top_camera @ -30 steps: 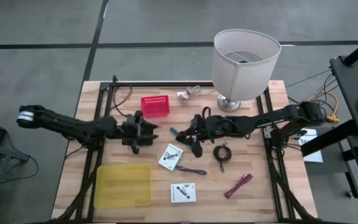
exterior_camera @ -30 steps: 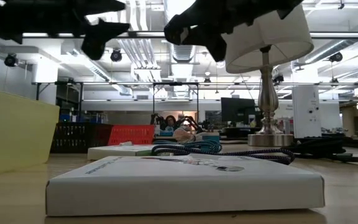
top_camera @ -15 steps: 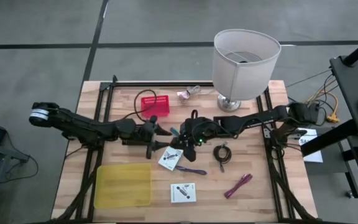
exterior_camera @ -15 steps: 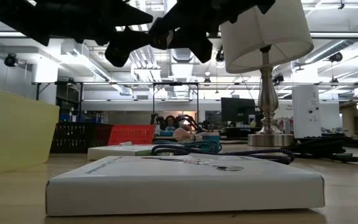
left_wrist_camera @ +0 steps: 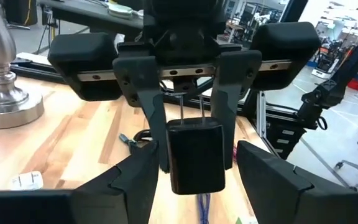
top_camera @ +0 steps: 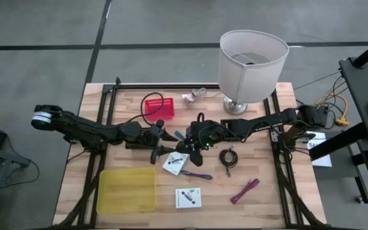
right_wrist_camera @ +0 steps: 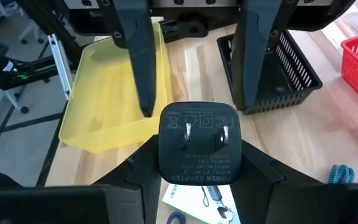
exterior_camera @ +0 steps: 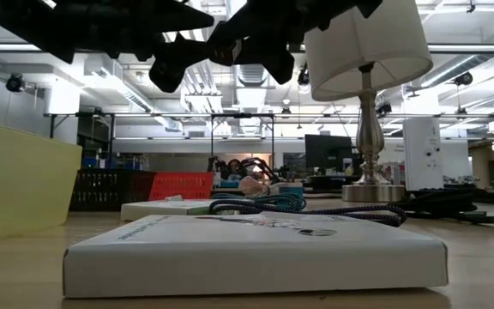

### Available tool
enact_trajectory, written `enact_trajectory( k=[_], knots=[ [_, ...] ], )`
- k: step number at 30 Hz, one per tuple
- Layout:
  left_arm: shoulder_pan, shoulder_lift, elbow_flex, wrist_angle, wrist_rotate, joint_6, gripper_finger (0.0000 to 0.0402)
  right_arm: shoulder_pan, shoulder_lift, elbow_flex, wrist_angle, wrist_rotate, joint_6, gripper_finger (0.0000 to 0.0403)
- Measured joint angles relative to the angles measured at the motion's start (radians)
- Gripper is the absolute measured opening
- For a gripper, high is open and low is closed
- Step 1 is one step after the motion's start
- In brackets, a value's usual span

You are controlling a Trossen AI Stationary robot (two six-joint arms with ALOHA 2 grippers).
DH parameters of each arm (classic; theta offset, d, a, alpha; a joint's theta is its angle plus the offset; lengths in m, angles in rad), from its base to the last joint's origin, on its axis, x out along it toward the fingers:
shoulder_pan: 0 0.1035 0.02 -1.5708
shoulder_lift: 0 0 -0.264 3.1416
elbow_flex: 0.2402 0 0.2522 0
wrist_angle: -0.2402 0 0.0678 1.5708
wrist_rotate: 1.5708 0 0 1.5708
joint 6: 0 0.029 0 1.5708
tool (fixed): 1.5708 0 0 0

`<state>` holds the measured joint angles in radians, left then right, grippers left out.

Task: Pick and place items into bin
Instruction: Put the black charger adapter into the red bin

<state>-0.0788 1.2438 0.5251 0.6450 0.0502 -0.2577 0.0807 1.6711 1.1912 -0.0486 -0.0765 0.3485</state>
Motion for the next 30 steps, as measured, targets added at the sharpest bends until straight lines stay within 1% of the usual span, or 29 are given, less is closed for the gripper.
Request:
enact_trajectory(
  k=[5,12,22,30],
  knots=[
    [0.008,0.003,0.000,-0.003,0.000,-0.013,0.0182,0.000,0.000,0.000,0.000,0.000,-0.012,0.0132],
    [0.008,0.003,0.000,0.000,0.013,-0.077,0.0180,0.000,0.000,-0.001,0.001,0.000,-0.013,0.0132],
    [0.010,0.003,0.006,0.001,0.011,-0.077,0.0180,0.000,0.000,-0.002,0.014,0.000,-0.020,0.0132],
    [0.013,0.003,0.006,0.001,0.011,-0.068,0.0180,0.000,0.000,-0.002,0.040,0.029,-0.021,0.0132]
  ],
)
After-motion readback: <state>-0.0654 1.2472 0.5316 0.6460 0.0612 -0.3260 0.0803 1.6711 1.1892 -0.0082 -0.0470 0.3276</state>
